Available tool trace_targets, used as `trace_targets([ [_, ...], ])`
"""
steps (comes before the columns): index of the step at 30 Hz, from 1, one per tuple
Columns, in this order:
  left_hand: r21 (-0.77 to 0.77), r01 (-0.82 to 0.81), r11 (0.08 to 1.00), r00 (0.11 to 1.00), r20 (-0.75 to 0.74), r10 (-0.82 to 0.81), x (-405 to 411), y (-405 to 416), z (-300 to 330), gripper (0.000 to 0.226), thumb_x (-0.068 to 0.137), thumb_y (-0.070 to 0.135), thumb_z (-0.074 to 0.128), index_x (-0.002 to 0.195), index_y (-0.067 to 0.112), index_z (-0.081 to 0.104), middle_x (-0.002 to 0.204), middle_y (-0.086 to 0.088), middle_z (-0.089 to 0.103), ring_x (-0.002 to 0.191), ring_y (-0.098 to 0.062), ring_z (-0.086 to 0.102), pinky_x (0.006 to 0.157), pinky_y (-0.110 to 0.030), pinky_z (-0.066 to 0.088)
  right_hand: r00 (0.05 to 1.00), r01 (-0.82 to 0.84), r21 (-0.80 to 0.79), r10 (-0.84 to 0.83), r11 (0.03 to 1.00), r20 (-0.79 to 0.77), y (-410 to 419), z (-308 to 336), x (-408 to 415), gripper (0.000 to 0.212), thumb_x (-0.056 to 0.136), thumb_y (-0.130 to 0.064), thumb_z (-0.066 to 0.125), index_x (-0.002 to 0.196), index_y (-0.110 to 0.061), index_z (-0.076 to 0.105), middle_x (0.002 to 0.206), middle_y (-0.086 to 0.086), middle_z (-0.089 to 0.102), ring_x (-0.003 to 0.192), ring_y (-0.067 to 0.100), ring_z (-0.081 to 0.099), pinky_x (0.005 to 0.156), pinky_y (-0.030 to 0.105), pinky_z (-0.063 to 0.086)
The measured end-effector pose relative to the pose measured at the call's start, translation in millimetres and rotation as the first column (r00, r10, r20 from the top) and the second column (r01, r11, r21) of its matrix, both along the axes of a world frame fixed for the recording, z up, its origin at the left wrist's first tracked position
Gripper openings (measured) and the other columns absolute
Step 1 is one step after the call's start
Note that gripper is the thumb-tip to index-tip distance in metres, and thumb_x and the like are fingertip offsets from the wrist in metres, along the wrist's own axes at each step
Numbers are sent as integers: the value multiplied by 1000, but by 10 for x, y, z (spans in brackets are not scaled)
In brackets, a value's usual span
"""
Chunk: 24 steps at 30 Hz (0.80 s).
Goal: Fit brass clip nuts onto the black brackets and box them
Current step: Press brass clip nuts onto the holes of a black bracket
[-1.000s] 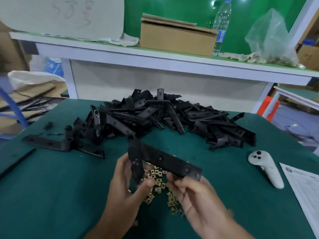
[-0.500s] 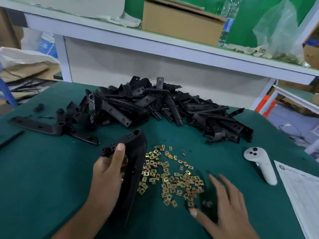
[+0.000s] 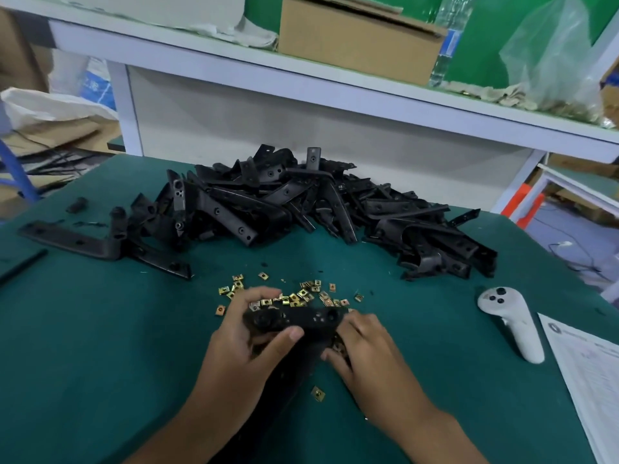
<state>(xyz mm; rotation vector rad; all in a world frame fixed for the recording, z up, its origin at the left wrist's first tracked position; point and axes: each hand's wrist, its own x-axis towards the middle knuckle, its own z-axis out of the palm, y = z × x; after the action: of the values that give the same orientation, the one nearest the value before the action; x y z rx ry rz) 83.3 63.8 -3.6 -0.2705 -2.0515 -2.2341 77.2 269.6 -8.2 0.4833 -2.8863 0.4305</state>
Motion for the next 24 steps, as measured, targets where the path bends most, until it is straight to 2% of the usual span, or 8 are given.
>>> trace_targets([
  [4,-219,-21,976,999,-42,12,27,-4,11,39,71,62,80,101,46,62,91,19,73,70,-1,70,59,-15,53,989,2,63,7,998,-150,43,45,-6,8,95,-21,68,101,-24,71,99,-12,65,89,11,58,78,30,48],
  [9,-377,-21,926,996,-87,-13,56,-7,7,32,71,67,72,97,53,61,93,28,71,73,-1,69,54,-12,49,988,120,-443,-151,889,-36,142,143,-40,11,98,-26,63,98,-33,72,89,-24,69,88,-6,62,76,10,44],
  [11,-442,-48,896,996,-94,7,55,-13,-19,33,70,71,69,98,57,60,91,30,69,71,-7,66,52,-16,47,955,294,-720,-218,628,200,189,200,-66,15,99,-27,63,101,-35,75,89,-20,72,85,-4,65,77,11,47],
  [12,-476,-62,877,994,-104,14,52,-15,-37,34,70,74,67,99,59,59,91,32,69,70,-10,64,52,-18,45,919,395,-842,-147,368,367,216,229,-84,17,98,-24,64,105,-33,77,90,-15,73,83,0,67,77,16,52],
  [14,-516,-79,853,991,-130,14,53,-18,-56,36,71,80,64,101,60,58,92,33,68,71,-9,63,55,-19,44,832,554,-801,170,-226,527,273,286,-125,27,89,-15,67,114,-17,76,92,1,73,81,10,70,68,21,58],
  [15,-513,-87,854,990,-140,17,50,-11,-59,35,72,79,65,100,59,59,91,32,68,71,-5,63,53,-18,45,800,600,-705,282,-379,529,304,310,-138,33,85,-11,66,117,-9,73,93,7,72,80,13,70,65,22,60],
  [19,-313,-68,947,994,-98,39,16,81,-13,26,71,56,72,94,51,62,85,23,72,65,3,67,52,-7,47,755,653,-637,419,-410,505,332,330,-151,33,83,-2,63,116,-4,69,92,7,71,74,13,70,61,22,60],
  [24,-110,20,994,1000,13,-19,-8,152,-22,22,69,43,77,88,46,65,85,9,73,68,-6,70,57,-16,54,775,622,-714,383,-321,504,313,330,-141,30,83,-7,67,113,-8,70,93,5,72,69,9,67,53,19,54],
])
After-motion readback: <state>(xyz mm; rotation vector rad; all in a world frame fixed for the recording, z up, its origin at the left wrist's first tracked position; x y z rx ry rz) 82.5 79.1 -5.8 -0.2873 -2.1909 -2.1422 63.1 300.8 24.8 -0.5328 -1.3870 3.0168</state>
